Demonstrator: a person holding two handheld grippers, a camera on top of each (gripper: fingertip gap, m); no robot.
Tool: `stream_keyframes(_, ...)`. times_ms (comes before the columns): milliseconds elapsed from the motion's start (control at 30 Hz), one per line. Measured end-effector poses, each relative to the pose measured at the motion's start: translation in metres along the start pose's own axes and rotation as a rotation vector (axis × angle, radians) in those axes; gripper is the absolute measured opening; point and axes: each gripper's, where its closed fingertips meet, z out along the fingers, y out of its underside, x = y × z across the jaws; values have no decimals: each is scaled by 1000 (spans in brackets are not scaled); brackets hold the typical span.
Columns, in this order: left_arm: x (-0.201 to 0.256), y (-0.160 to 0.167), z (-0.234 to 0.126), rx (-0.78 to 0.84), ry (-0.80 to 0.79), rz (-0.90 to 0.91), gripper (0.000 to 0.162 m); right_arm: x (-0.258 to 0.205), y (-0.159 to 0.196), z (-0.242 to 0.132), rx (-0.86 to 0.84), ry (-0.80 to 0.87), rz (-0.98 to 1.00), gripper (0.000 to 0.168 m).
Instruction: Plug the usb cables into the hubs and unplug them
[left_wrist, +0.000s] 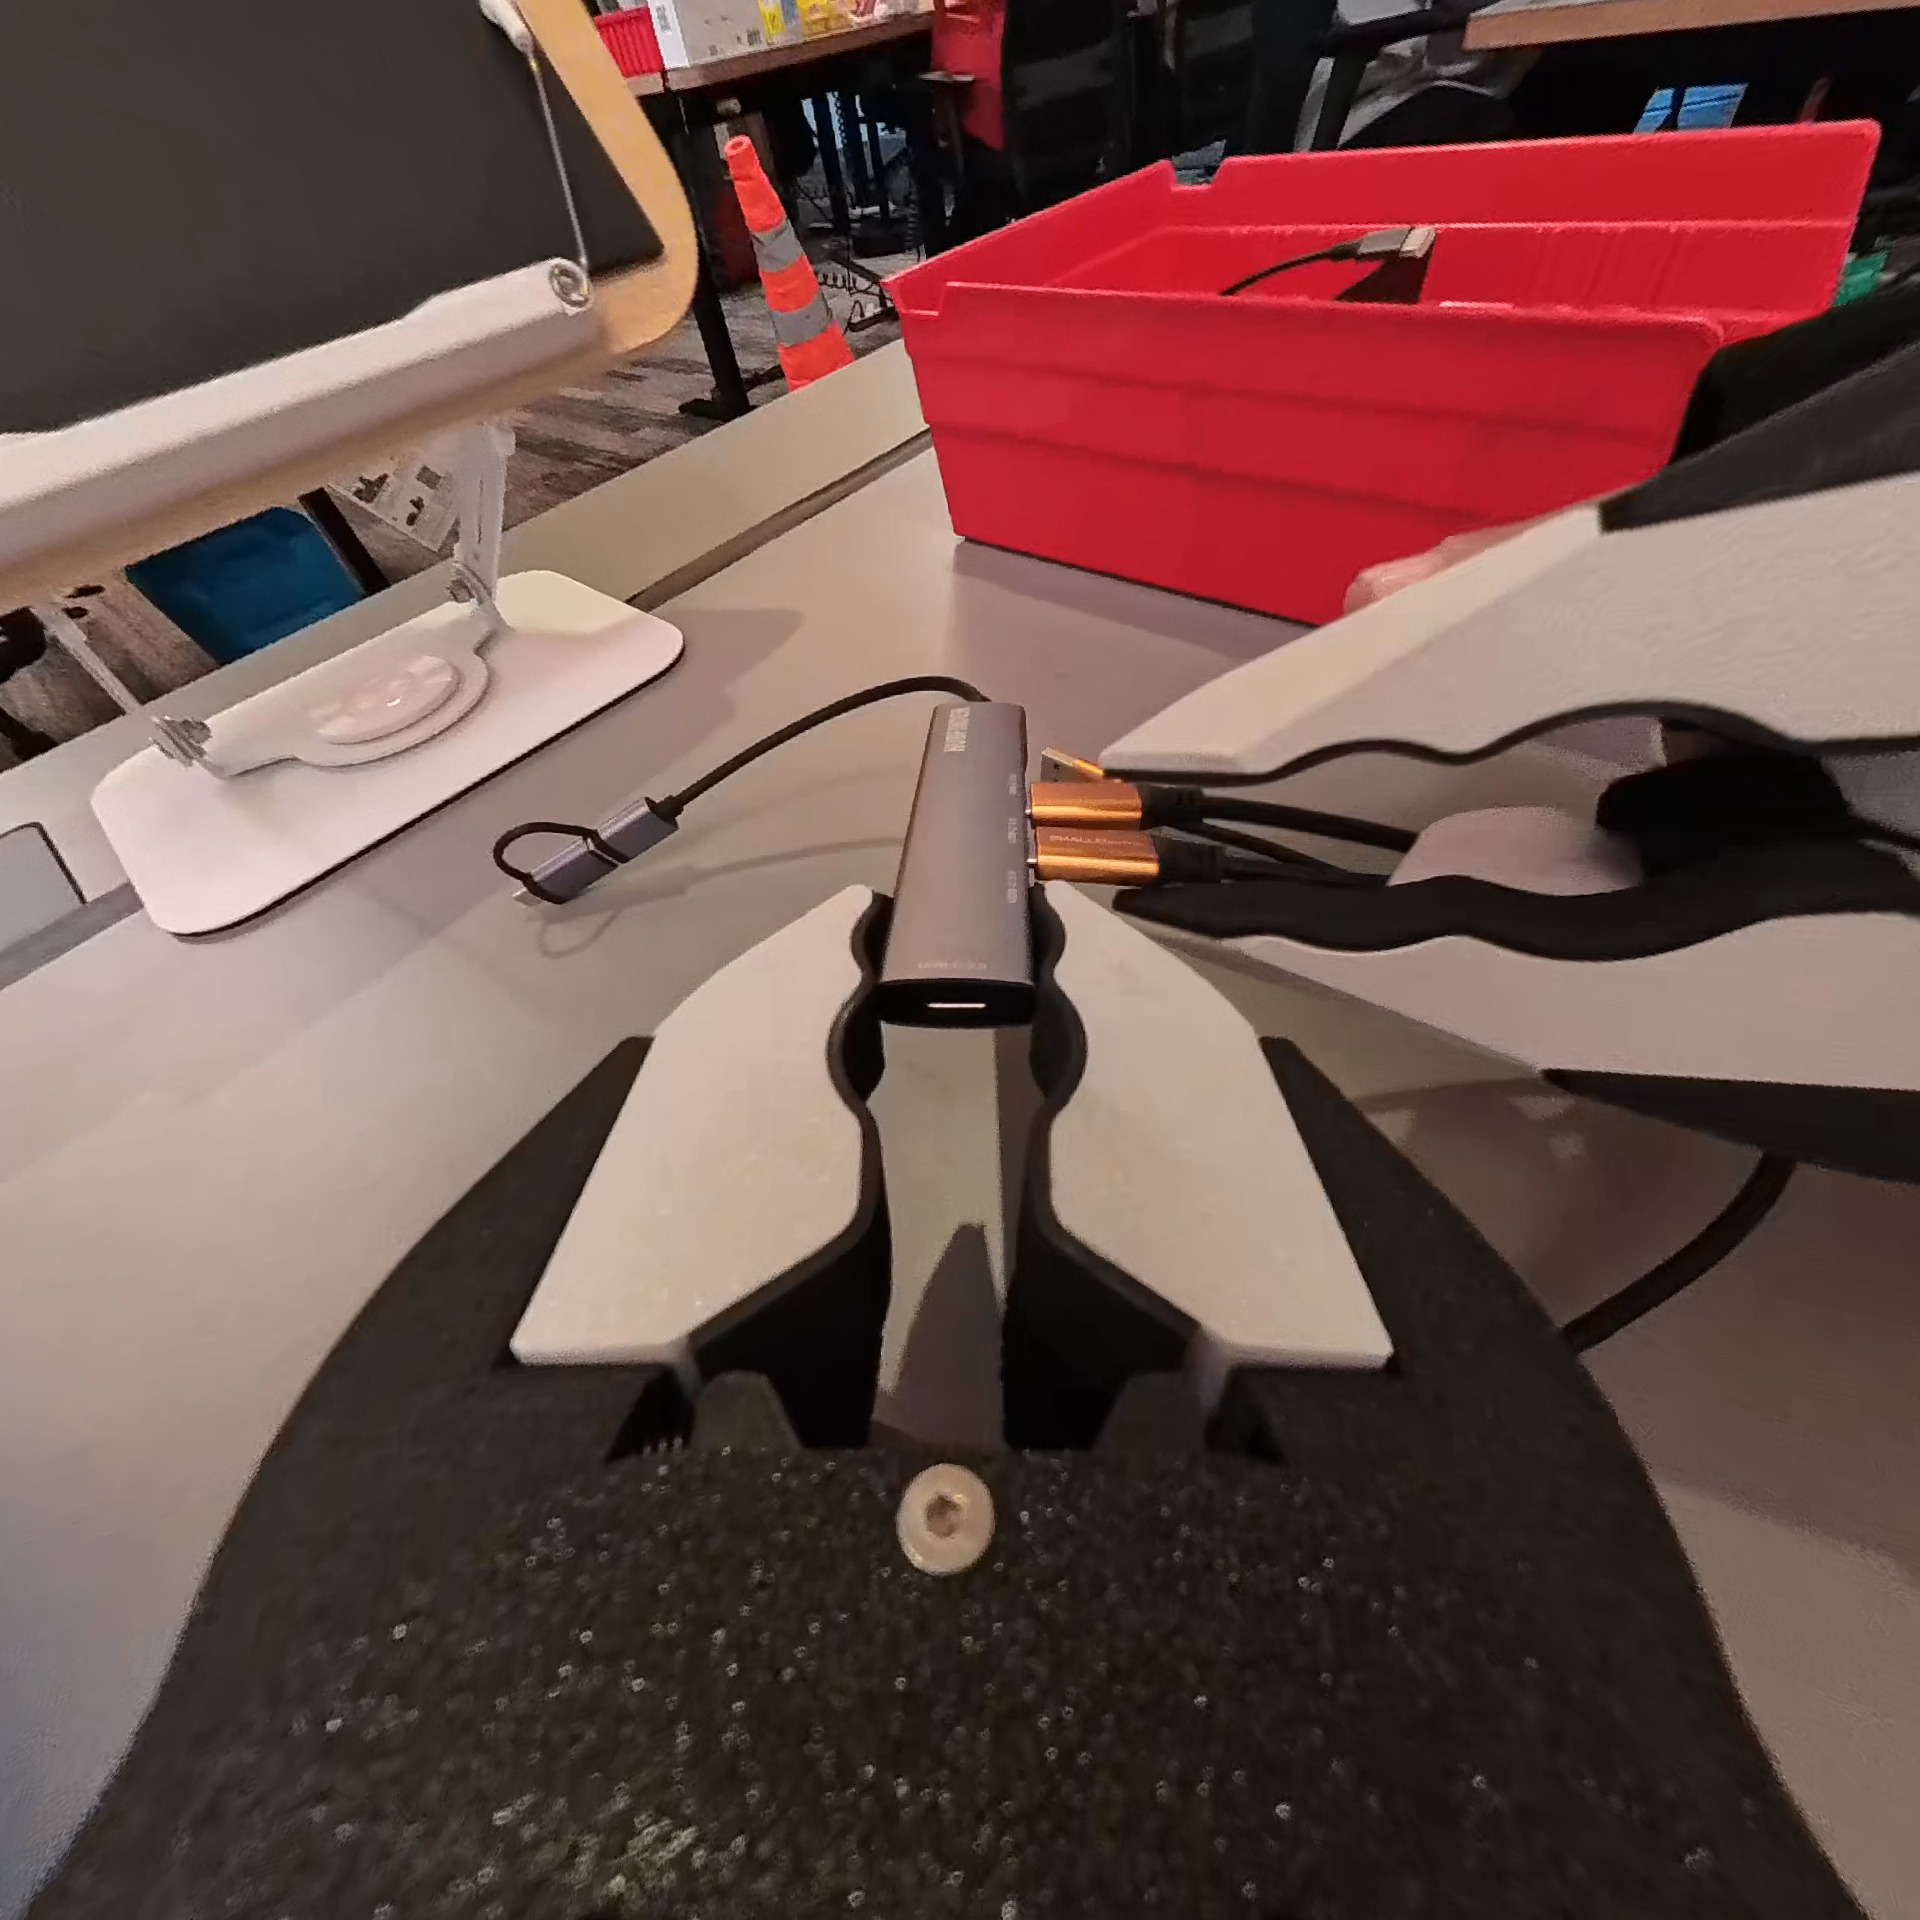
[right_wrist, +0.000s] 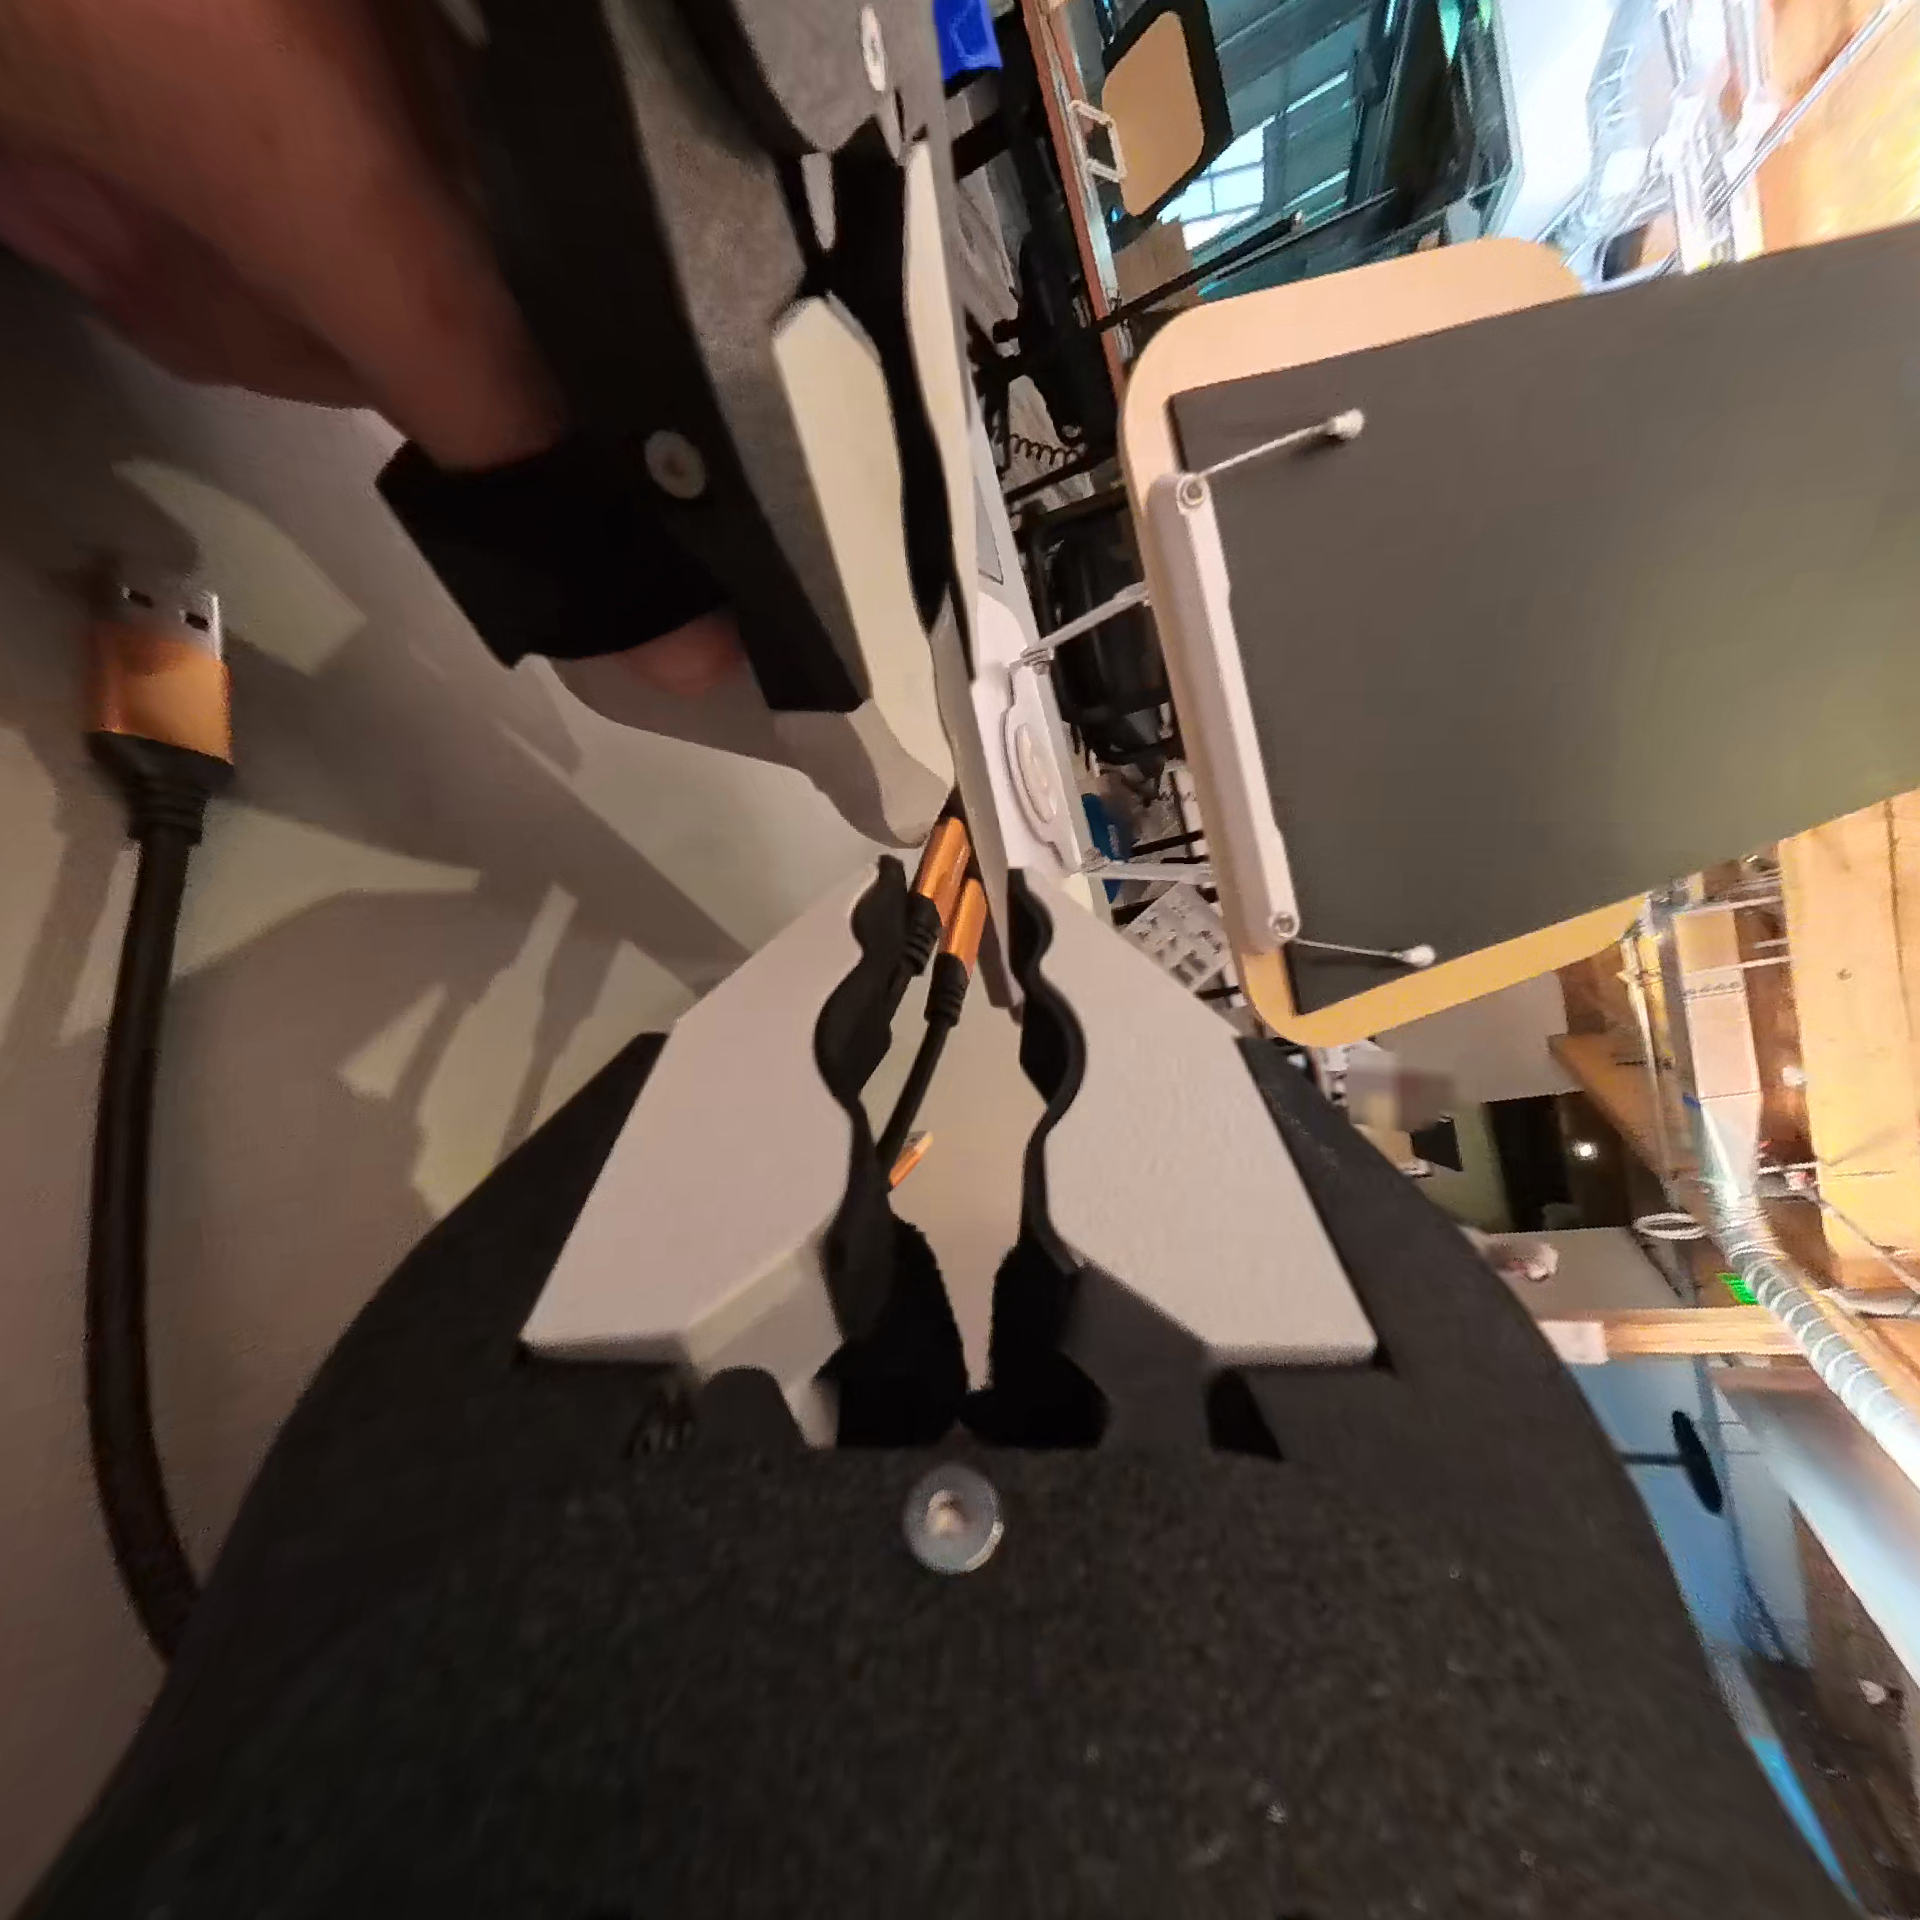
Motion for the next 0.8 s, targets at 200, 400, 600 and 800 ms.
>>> stream_keyframes(200,-4,0,-1,-5,1,-75,24,-2,-4,3,1,61,-83,10)
stream_keyframes(400,-12,-2,-4,4,-15,-108,25,-2,-3,8,-69,19,7,21)
stream_keyframes(600,-2,-7,-6,14,-17,-33,25,2,-1,15,-101,67,-29,15)
stream_keyframes(800,-5,-9,-8,8,-56,-26,25,12,-3,12,-105,186,-108,5)
